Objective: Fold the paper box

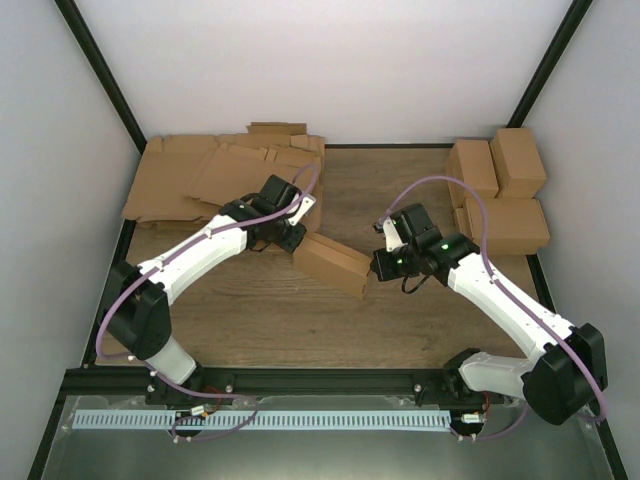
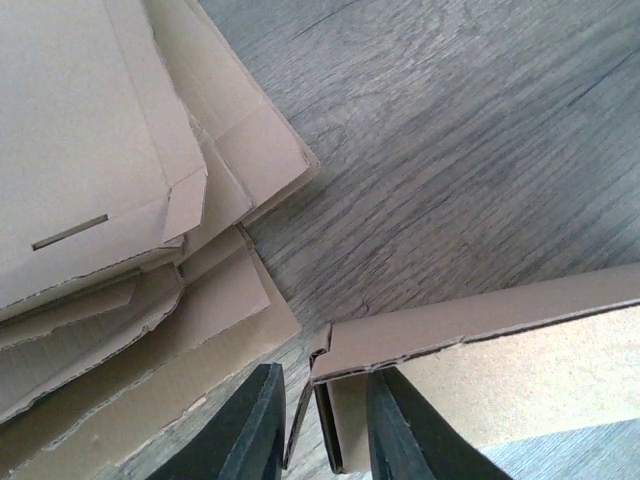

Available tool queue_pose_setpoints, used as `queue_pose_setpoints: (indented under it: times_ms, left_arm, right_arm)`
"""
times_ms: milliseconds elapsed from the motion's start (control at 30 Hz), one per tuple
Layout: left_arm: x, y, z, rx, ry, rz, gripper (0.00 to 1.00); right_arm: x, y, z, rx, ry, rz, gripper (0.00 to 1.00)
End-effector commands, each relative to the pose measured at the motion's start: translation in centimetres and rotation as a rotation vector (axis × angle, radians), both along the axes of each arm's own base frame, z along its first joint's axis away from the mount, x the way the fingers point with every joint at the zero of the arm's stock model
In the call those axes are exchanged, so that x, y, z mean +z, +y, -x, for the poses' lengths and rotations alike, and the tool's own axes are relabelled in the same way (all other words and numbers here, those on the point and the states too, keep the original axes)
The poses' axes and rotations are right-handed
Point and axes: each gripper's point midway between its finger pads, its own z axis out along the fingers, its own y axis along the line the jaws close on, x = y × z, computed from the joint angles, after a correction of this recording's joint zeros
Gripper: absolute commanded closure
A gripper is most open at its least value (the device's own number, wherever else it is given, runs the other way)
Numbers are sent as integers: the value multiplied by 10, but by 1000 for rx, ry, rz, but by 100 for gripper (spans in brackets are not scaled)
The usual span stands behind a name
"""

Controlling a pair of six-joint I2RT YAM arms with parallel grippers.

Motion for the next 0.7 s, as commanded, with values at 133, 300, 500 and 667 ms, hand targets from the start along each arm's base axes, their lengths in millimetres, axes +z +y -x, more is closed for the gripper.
queue_pose_setpoints:
  times_ms: [133,300,500,667]
  left_arm:
    - [22,6,-7,39,-49,6,82]
    - [26,8,-6,60,-52,6,81]
    - [31,11,-4,70,-56,11,81]
    - [32,10,-3,67,-55,18,96]
  right_arm:
    - [9,5,-4,13,-17,-5,93]
    - [8,4,-4,11,-14,-2,93]
    - [9,4,-4,12,-14,-1,93]
    - [9,4,-4,11,-14,-1,93]
